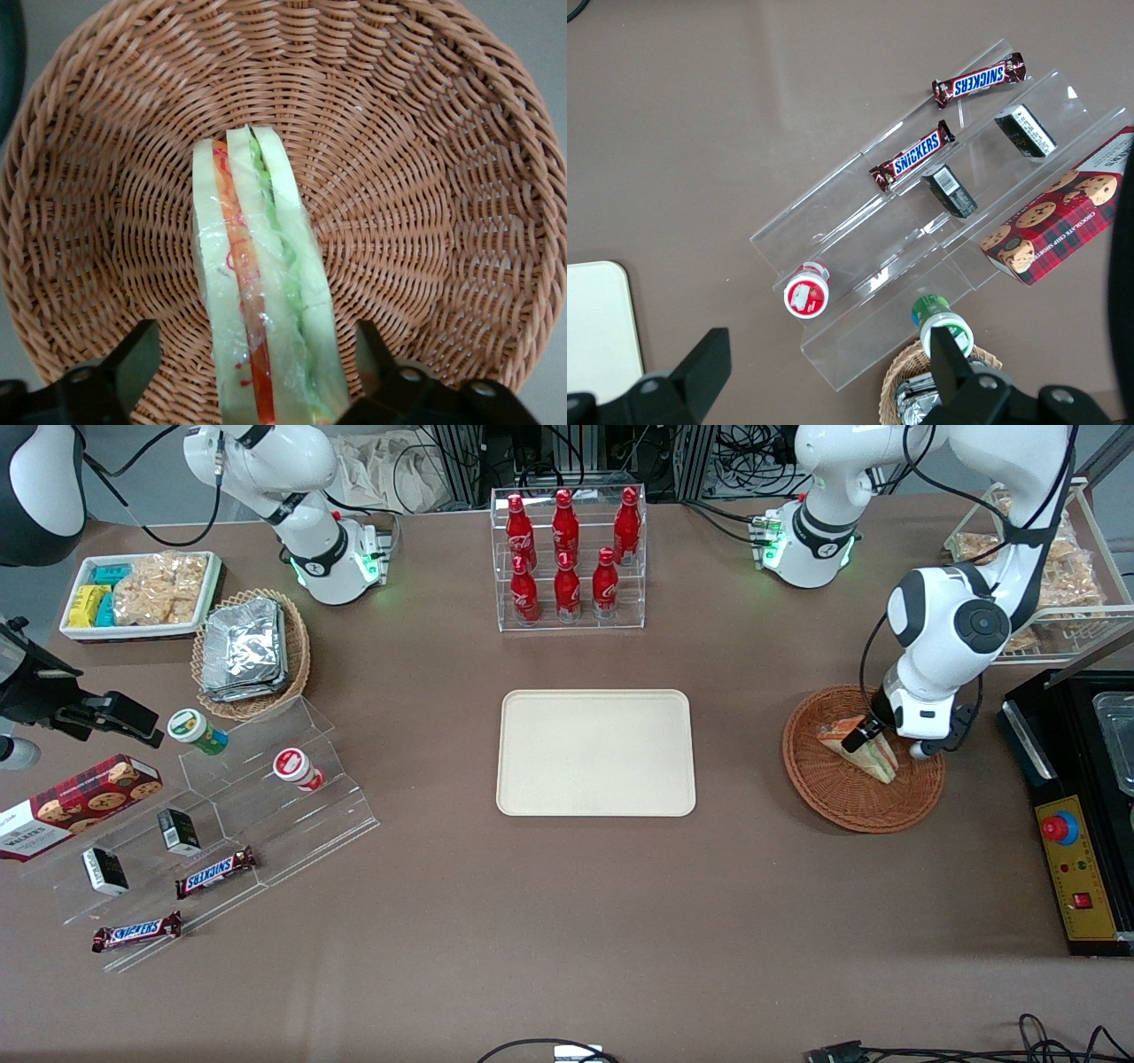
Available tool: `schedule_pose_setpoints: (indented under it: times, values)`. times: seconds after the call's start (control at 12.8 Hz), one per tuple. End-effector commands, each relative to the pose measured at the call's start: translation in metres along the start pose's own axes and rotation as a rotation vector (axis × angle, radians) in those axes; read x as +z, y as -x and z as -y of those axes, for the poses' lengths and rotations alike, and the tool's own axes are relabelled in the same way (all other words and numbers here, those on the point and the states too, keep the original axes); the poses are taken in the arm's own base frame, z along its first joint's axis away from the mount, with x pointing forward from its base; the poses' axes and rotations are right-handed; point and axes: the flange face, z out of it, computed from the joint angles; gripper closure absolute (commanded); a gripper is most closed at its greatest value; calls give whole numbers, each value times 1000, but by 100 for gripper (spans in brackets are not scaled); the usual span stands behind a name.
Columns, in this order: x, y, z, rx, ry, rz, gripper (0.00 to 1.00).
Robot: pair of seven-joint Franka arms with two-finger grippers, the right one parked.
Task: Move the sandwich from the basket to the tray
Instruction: 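Lower the open left gripper around the sandwich and close it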
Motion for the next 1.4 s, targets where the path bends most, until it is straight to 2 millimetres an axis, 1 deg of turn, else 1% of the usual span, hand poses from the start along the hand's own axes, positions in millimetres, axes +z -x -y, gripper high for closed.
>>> schedule_pose_setpoints:
  times: [0.0,0.08,0.16,0.23,0.31,0.47,0.55,0.78,0.86,0.94,1.09,1.17,1.33]
  values:
    - [5,3,1,-9,6,-15,52]
    - [6,3,1,-9,6,-15,70]
    - [5,3,1,-8,6,-15,84]
    - [3,2,0,-3,9,-19,91]
    - [-3,1,-3,1,13,-27,91]
    - [-20,0,-5,16,5,-31,91]
    - [-33,-1,-8,34,-2,-32,91]
    - [-72,-2,-12,168,-19,-43,91]
    - [-85,-5,-20,193,-21,-47,91]
    - [-98,-2,-35,240,-30,-42,91]
    - [-119,4,-59,320,-49,-29,91]
    - [-129,11,-73,382,-58,-21,91]
    - [-148,19,-91,496,-66,-20,91]
